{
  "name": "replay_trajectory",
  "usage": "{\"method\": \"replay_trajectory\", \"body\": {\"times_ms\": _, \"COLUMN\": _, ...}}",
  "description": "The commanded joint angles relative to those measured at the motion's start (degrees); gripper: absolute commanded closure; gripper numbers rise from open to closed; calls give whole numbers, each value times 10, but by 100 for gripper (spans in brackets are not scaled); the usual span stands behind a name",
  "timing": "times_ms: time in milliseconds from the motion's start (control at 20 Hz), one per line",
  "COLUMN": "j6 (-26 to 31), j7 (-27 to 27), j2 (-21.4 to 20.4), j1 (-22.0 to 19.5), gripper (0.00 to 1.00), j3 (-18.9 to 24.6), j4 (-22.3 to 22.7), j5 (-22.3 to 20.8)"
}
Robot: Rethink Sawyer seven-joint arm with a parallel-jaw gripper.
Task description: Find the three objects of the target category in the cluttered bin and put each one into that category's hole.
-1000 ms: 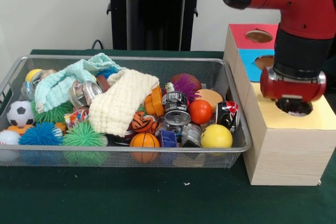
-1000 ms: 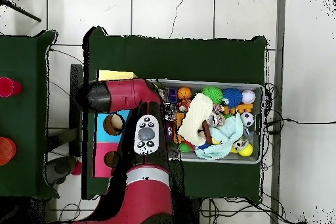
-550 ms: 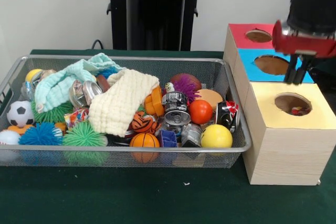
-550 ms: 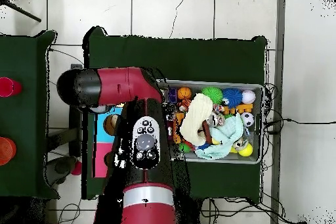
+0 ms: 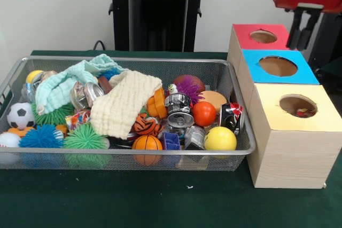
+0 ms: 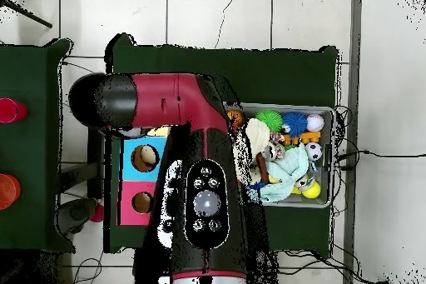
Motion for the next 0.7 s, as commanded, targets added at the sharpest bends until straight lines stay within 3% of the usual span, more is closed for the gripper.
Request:
{"method": "replay_trajectory", "body": {"times_ms": 50, "j6": -21, "j7": -139, "j2": 19, "j1": -31, "gripper": 100, "j3": 44, "j4": 5, "j5": -95}}
{"method": "replay_trajectory", "body": {"times_ms": 200, "j6": -54, "j7": -183, "j2": 30, "j1": -35, "gripper": 100, "j3": 37, "j4": -4, "j5": -164}}
{"method": "replay_trajectory", "body": {"times_ms": 400, "j6": -83, "j7": -216, "j2": 31, "j1": -57, "gripper": 100, "j3": 54, "j4": -4, "j5": -213}}
{"method": "replay_trajectory", "body": {"times_ms": 700, "j6": -130, "j7": -236, "j2": 38, "j1": -118, "gripper": 100, "j3": 110, "j4": 14, "j5": -241}}
